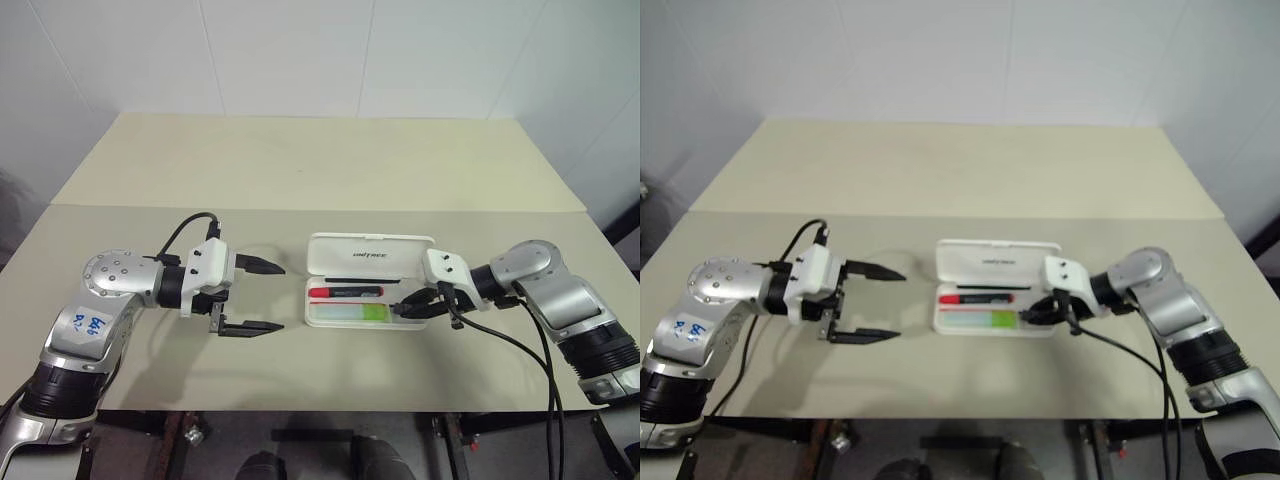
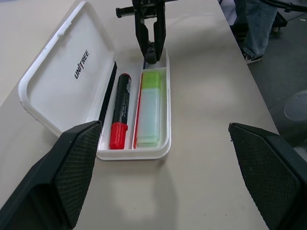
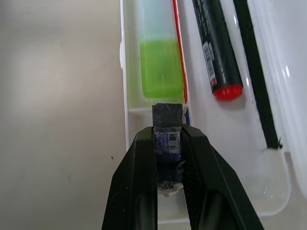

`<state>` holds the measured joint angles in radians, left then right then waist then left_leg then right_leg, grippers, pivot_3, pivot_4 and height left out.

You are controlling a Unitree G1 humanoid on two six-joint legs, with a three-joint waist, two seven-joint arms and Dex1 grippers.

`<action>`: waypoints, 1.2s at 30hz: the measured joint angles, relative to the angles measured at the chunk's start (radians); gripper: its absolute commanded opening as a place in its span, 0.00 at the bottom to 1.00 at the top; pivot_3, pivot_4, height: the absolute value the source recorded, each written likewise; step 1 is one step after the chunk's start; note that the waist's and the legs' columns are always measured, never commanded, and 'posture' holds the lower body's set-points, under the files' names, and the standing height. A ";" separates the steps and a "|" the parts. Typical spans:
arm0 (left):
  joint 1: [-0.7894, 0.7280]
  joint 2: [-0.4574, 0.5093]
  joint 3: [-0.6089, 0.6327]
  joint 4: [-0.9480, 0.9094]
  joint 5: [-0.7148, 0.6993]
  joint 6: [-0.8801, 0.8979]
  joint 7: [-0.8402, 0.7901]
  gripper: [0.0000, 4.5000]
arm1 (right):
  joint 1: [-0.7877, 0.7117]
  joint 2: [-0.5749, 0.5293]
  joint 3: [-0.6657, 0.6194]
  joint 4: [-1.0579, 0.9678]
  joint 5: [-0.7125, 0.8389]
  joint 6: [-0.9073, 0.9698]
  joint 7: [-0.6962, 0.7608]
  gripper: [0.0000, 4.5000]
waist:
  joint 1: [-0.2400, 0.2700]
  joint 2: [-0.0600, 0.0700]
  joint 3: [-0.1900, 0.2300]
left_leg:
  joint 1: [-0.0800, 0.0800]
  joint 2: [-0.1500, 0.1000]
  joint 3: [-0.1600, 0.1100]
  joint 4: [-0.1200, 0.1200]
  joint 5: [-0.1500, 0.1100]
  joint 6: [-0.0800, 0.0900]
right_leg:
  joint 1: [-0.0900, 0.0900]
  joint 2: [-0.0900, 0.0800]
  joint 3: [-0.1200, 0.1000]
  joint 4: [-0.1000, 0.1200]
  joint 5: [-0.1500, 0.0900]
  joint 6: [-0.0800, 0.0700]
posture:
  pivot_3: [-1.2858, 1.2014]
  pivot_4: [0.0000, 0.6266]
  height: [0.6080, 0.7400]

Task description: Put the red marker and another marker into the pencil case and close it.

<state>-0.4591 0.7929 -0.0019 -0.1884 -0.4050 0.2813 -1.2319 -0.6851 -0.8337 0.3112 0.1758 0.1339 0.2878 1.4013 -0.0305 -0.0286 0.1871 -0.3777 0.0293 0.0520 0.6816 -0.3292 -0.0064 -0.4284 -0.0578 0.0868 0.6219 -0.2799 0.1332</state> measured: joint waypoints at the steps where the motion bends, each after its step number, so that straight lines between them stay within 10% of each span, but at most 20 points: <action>1: 0.000 0.000 0.000 0.000 0.000 0.000 0.000 1.00 | 0.000 0.000 0.000 0.008 -0.002 -0.007 0.002 0.08 | 0.000 0.000 0.000 | 0.000 0.000 0.000 0.000 0.000 0.000 | 0.000 0.000 0.000 0.000 0.000 0.000 | 0.52 0.24 1.00; 13: -0.004 0.000 0.000 0.006 0.000 -0.001 -0.001 1.00 | -0.011 0.023 -0.017 0.013 0.022 -0.021 0.017 0.98 | -0.003 0.000 0.000 | 0.002 0.000 0.000 0.000 0.001 -0.001 | 0.000 0.000 0.000 0.000 0.000 0.000 | 0.52 0.24 1.00; 36: -0.039 0.007 0.105 0.235 -0.003 -0.042 0.002 1.00 | 0.316 -0.044 -0.520 -0.331 0.454 0.088 -0.071 0.99 | 0.002 0.000 0.000 | 0.002 0.000 0.000 0.000 0.000 -0.001 | 0.002 0.001 -0.001 0.001 0.000 0.000 | 0.52 0.24 1.00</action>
<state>-0.4981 0.7994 0.1035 0.0470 -0.4079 0.2394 -1.2299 -0.3695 -0.8779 -0.2087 -0.1555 0.5879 0.3759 1.3302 -0.0283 -0.0286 0.1871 -0.3754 0.0293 0.0516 0.6819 -0.3288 -0.0070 -0.4267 -0.0571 0.0861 0.6226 -0.2801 0.1330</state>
